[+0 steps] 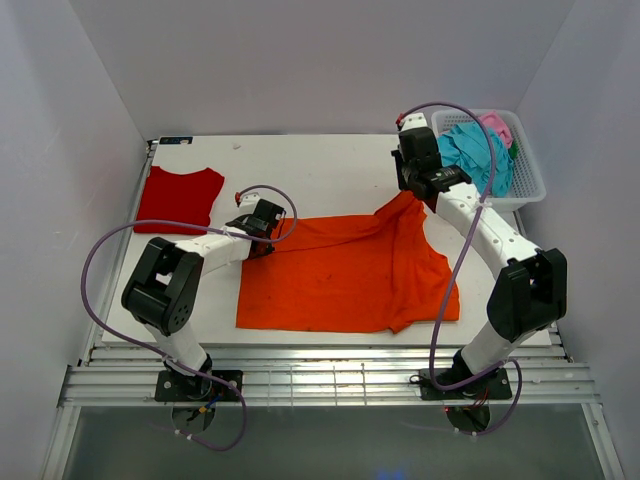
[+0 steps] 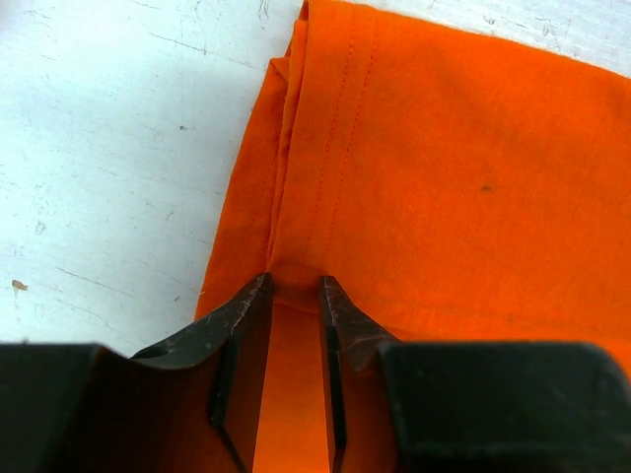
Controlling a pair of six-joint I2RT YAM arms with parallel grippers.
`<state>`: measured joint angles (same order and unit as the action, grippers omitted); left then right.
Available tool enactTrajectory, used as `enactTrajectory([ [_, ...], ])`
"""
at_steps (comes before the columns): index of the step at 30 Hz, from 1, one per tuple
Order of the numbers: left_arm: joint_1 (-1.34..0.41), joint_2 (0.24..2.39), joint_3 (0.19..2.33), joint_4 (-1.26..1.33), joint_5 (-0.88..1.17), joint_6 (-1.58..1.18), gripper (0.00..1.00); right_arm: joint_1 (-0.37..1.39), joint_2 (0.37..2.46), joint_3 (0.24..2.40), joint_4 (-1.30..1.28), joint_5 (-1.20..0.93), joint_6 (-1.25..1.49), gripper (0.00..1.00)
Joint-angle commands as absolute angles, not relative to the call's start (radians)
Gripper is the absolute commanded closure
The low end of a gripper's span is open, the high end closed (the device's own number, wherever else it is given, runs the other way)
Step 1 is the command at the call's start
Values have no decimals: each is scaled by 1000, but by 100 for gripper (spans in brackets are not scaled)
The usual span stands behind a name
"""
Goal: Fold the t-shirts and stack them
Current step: Flatten out the tshirt
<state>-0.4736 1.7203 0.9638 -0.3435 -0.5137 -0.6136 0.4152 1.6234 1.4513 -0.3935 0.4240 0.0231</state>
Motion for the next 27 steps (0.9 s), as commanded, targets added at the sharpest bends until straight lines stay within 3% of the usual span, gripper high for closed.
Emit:
enactTrajectory([
  [1,-471,1706,985,-331,-545,-603,64,414,1601,1436,-371,442,25,92],
  [9,-469,1726,974,-330,-541,-607,66,413,1580,1431,-373,453,25,92],
  [22,-469,1700,957,-336,-548,-611,61,411,1577,1431,-380,449,29,92],
  [26,-468,1721,959,-334,-543,-615,64,411,1575,1425,-379,451,29,92],
  [27,-468,1729,960,-334,-542,-615,70,411,1574,1422,-379,451,29,92],
])
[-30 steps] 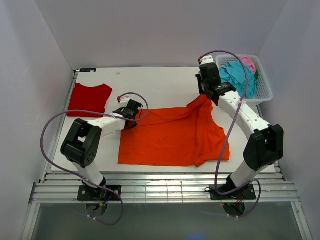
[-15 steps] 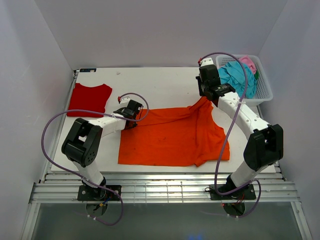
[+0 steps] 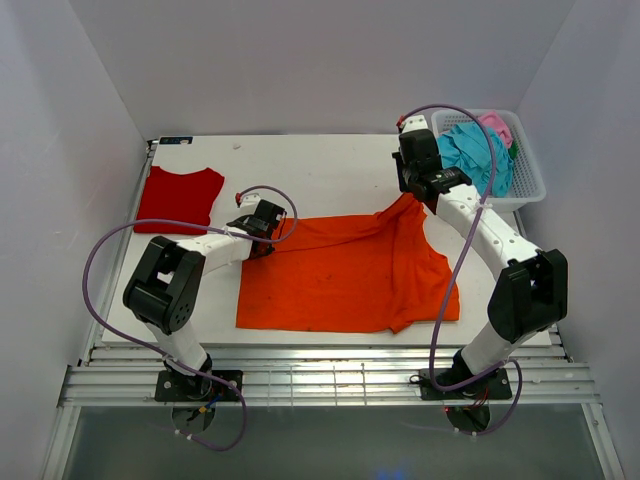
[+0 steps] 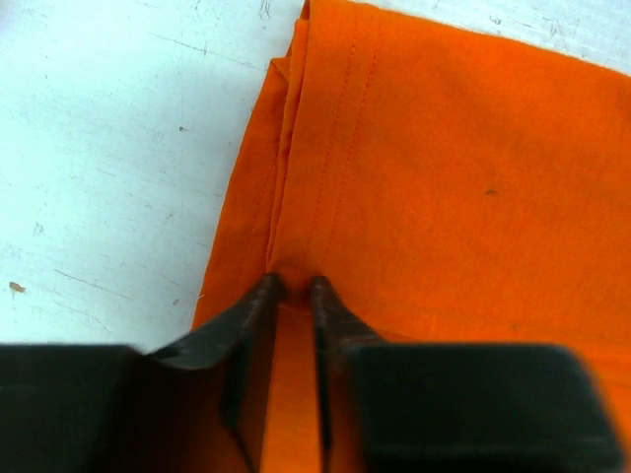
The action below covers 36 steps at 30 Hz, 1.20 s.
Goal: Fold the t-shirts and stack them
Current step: Flatten out the tshirt
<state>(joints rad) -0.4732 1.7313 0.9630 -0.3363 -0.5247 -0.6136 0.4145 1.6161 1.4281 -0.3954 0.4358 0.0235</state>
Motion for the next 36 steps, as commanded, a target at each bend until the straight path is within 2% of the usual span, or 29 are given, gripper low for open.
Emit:
enactTrajectory([
  [1,-468,1732,957,-336,-541,-617,74,411,1572,1422,-379,453,29,92],
  [2,-468,1733,956,-331,-541,-617,79,411,1569,1420,-379,454,29,92],
  [3,-468,1736,956,-331,-543,-617,92,411,1568,1422,-379,456,29,92],
  [5,-468,1736,957,-334,-549,-617,100,411,1563,1424,-379,459,29,92],
  [26,-468,1542,1112,-457,-581,-586,100,402,1435,1440,-460,555,35,92],
  [30,-468,1448,1080,-480,-595,-623,100,402,1341,1413,-483,587,49,92],
  [36,-471,1165,1052,-555,-621,-667,100,402,1152,1416,-545,577,67,92],
])
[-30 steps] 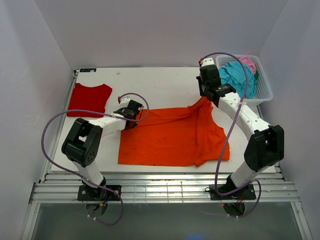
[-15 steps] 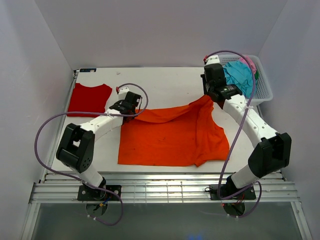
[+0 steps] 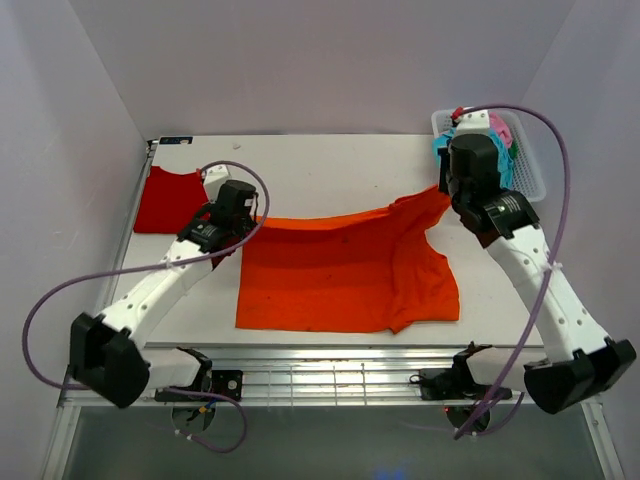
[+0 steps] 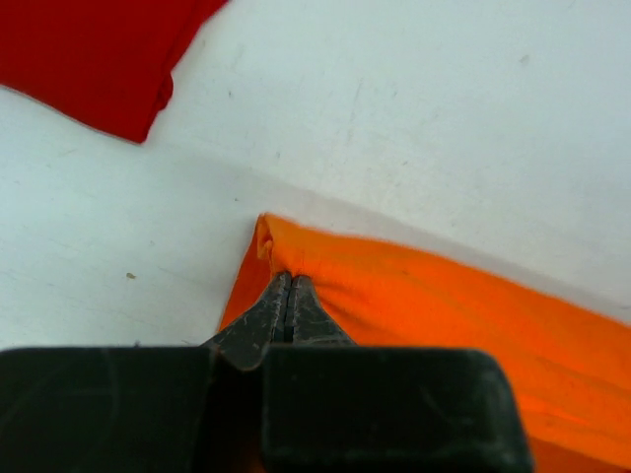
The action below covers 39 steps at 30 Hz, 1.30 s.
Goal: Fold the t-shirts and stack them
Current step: Flatten out the tshirt
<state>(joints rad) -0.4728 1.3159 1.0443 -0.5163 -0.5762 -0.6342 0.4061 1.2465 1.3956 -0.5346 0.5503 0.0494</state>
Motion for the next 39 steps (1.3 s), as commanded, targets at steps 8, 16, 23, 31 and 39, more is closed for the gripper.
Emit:
enactTrajectory([
  [8,-476,948,1210,-692,-560,-635,100,402,1023,1610,-646,494,83,92],
  [16,-476,879,1419,-724,-286,-572,100,402,942,1798,-693,399,91,92],
  [23,-476,940,1668,-778,-235,-496,100,402,1012,2031,-701,380,41,92],
  [31,-476,1100,1735,-798,-296,-462,100,402,1170,1948,-592,416,15,92],
  [39,-474,1383,1799,-644,-359,-367,100,387,1463,2101,-470,452,-44,92],
])
